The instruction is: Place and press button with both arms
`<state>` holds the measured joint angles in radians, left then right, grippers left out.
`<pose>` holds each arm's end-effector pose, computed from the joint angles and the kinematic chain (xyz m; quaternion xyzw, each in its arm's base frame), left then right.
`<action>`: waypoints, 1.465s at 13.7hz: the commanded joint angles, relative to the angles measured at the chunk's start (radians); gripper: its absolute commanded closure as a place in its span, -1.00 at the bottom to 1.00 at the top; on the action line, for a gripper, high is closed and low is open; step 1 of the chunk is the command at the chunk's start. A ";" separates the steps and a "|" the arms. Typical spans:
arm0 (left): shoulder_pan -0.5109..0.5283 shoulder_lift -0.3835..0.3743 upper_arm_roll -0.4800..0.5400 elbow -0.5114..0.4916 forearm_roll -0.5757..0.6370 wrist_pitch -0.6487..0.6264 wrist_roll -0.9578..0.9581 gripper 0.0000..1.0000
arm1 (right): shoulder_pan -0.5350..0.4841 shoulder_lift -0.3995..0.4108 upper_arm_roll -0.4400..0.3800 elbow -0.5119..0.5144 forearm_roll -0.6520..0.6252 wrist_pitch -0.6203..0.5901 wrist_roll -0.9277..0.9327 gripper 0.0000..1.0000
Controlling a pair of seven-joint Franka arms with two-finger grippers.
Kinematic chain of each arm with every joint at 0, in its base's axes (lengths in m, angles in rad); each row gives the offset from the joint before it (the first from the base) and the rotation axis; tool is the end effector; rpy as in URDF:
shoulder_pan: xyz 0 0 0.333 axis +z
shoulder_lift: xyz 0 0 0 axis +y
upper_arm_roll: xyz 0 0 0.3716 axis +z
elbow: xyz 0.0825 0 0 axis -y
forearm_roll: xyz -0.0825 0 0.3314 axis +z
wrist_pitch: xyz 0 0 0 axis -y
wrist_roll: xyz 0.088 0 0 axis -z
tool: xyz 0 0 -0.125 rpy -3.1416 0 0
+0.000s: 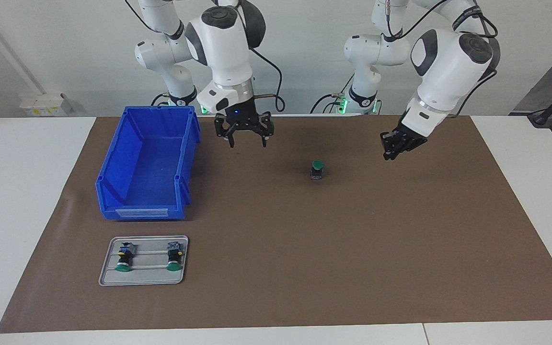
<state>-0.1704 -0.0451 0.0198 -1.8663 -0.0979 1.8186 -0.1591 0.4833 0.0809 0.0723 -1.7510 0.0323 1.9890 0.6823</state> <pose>0.4879 -0.0837 0.5810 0.9987 0.0163 -0.0087 0.0471 0.4754 0.2963 0.5813 -0.9944 0.0688 -0.0535 0.0603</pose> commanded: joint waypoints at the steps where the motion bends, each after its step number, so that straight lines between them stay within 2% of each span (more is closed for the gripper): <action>1: 0.052 -0.047 -0.005 0.016 0.116 -0.064 0.076 0.38 | 0.082 0.159 0.000 0.178 -0.041 -0.003 0.173 -0.91; 4: 0.101 -0.050 -0.001 0.082 0.119 -0.090 0.102 0.10 | 0.162 0.258 0.003 0.244 -0.083 0.002 0.288 -0.83; 5: 0.103 -0.048 -0.001 0.108 0.119 -0.106 0.104 -0.16 | 0.200 0.310 0.001 0.302 -0.090 0.001 0.327 -0.83; 6: 0.103 -0.048 -0.001 0.125 0.119 -0.102 0.102 -0.52 | 0.224 0.338 0.003 0.320 -0.118 0.001 0.345 -0.83; 7: 0.103 -0.048 -0.001 0.137 0.121 -0.090 0.101 -0.97 | 0.238 0.361 0.003 0.326 -0.144 0.001 0.362 -0.82; 8: 0.104 -0.048 -0.001 0.157 0.122 -0.099 0.098 -1.00 | 0.274 0.420 0.000 0.378 -0.152 0.002 0.397 -0.81; 9: 0.103 -0.050 -0.001 0.167 0.124 -0.107 0.096 -1.00 | 0.311 0.503 -0.002 0.477 -0.170 -0.013 0.437 -0.81; 10: 0.103 -0.050 -0.001 0.168 0.124 -0.107 0.093 -1.00 | 0.325 0.545 0.001 0.508 -0.222 -0.012 0.447 -0.81; 12: 0.101 -0.050 -0.003 0.168 0.124 -0.107 0.093 -1.00 | 0.328 0.551 0.004 0.504 -0.265 -0.007 0.445 -0.81; 17: 0.101 -0.050 -0.001 0.170 0.127 -0.127 0.092 -1.00 | 0.344 0.534 0.006 0.388 -0.292 0.039 0.433 -0.81; 20: 0.101 -0.055 -0.003 0.170 0.127 -0.148 0.098 -1.00 | 0.342 0.485 0.006 0.241 -0.290 0.149 0.416 -0.80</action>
<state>-0.0729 -0.0968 0.0228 -1.7132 0.0094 1.7078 -0.0634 0.8314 0.6250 0.0737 -1.3780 -0.2332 2.0494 1.1137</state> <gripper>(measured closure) 0.000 0.097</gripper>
